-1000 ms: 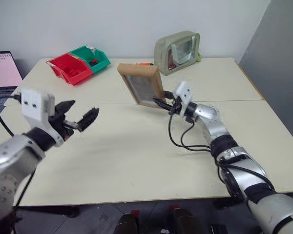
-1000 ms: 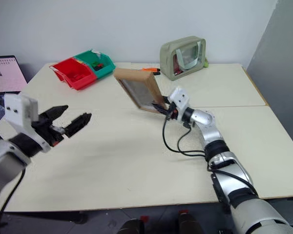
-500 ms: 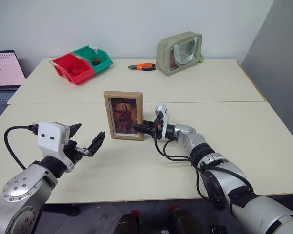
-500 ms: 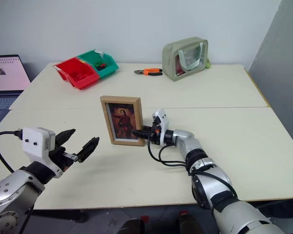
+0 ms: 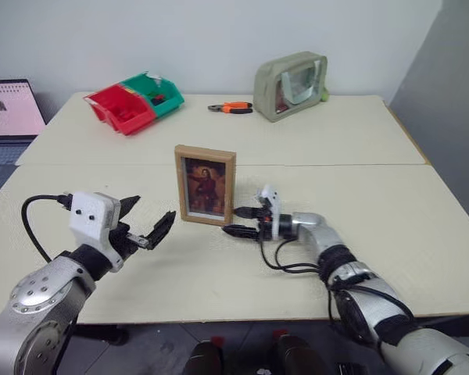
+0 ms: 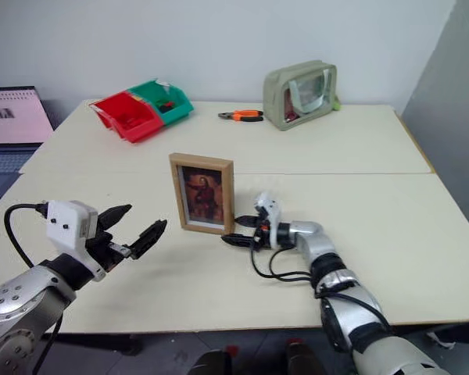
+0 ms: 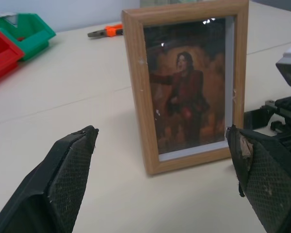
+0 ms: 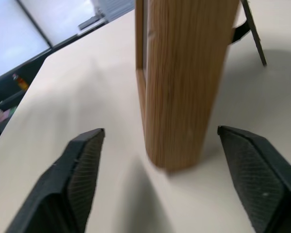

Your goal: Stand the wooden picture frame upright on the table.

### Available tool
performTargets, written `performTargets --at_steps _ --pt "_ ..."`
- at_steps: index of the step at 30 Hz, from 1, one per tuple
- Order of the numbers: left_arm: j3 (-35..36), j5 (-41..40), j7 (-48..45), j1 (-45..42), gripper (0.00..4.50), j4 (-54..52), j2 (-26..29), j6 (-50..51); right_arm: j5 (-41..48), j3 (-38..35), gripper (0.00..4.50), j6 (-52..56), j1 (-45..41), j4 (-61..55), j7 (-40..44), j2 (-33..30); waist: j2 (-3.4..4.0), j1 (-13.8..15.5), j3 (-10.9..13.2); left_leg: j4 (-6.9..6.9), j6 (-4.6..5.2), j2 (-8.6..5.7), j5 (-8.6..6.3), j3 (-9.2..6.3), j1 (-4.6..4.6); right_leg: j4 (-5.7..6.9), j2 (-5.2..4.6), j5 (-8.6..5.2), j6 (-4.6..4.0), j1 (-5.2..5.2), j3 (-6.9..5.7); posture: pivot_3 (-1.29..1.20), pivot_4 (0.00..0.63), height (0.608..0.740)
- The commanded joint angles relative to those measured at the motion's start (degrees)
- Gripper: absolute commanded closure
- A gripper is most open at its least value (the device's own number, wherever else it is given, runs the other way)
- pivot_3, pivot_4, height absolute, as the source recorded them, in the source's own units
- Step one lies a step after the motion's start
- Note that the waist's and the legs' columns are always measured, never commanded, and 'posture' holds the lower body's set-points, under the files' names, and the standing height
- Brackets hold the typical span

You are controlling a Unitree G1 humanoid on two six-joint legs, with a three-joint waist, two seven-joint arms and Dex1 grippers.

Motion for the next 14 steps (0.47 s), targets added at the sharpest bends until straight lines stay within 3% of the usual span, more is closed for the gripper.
performTargets --at_steps 1,4,7,14 --pt "1.8 -0.6 -3.4 -1.2 0.00 1.8 2.6 0.6 -3.6 1.9 0.02 5.6 8.5 -15.5 1.5 -11.1 0.02 0.5 0.0 0.01 0.01 -0.03 0.00 -0.06 0.05 -0.09 -0.03 0.00 0.01 0.15 -0.06 0.00 0.150 0.740" --pt "4.0 -4.0 -6.8 -2.7 0.00 5.2 5.6 4.0 -3.8 2.0 0.02 11.6 13.3 -29.7 1.9 -19.3 0.08 0.9 0.0 0.00 0.02 -0.03 -0.01 -0.36 0.12 -0.58 -0.04 -0.01 0.02 0.57 -0.17 0.00 0.150 0.740" --pt "6.5 -8.4 -12.9 -5.8 0.00 11.9 11.8 9.8 -0.1 -0.2 0.02 24.8 13.6 -42.3 0.8 -25.3 0.12 0.5 0.1 -0.03 0.02 -0.01 -0.01 -0.33 0.11 -0.74 -0.04 -0.01 0.04 0.60 -0.27 0.00 0.150 0.740" --pt "7.0 -11.1 -24.2 -16.8 0.00 27.3 22.4 13.9 13.2 -4.5 0.02 55.9 6.6 -63.3 -3.9 -28.0 0.22 -1.4 0.1 -0.21 0.02 0.16 -0.02 -0.25 0.23 -0.72 0.29 -0.12 0.06 0.48 -0.26 0.00 0.150 0.740"
